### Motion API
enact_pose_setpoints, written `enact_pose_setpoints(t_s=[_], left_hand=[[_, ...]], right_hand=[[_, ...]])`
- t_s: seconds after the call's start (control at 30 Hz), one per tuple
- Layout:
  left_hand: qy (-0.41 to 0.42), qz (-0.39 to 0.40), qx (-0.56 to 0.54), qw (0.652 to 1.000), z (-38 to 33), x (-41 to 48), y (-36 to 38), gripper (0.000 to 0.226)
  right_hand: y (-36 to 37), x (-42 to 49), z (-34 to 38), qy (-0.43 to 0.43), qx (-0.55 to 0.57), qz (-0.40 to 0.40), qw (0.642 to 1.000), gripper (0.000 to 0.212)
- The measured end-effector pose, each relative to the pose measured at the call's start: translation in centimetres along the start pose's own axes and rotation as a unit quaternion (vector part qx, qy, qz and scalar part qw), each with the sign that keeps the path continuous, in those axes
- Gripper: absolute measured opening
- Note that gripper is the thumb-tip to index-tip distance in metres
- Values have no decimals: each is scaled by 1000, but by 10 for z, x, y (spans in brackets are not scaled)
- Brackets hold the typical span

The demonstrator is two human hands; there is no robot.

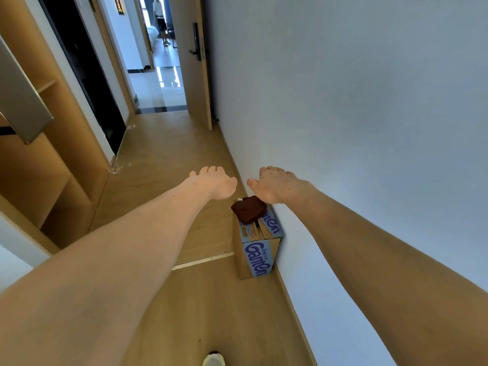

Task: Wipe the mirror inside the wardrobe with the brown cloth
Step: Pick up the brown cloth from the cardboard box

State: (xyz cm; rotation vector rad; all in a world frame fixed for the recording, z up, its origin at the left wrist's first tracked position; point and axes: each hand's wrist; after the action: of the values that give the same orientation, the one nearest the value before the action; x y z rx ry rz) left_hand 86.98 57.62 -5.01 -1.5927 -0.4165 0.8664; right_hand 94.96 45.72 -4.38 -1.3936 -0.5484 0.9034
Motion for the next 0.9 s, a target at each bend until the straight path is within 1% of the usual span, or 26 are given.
enact_pose_setpoints(t_s=[0.13,0.27,0.47,0.77,0.9], left_hand=[[11,6,9,1000,6,60,-12,63],[19,34,20,999,16,122,-17,63],[30,66,28,997,27,202,-17,63],[32,134,24,990,2,293,-1,65],[23,149,25,988,-13,334,4,66]], right_hand=[[0,63,3,3,9,8,1000,56],[7,130,3,15,23,24,999,55],[22,205,-8,35,42,44,998,55],[49,293,-51,58,59,97,992,53],[66,338,-75,50,59,114,990,46]])
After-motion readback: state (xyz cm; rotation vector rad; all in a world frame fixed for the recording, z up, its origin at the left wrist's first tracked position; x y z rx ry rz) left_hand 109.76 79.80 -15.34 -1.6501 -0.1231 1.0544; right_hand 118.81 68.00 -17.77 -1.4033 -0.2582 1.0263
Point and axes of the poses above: each hand's wrist, its own x-axis towards the middle knuckle, its own y-axis out of the palm, z = x × y, and after that the axes turned 6 degrees about -y, right-handed
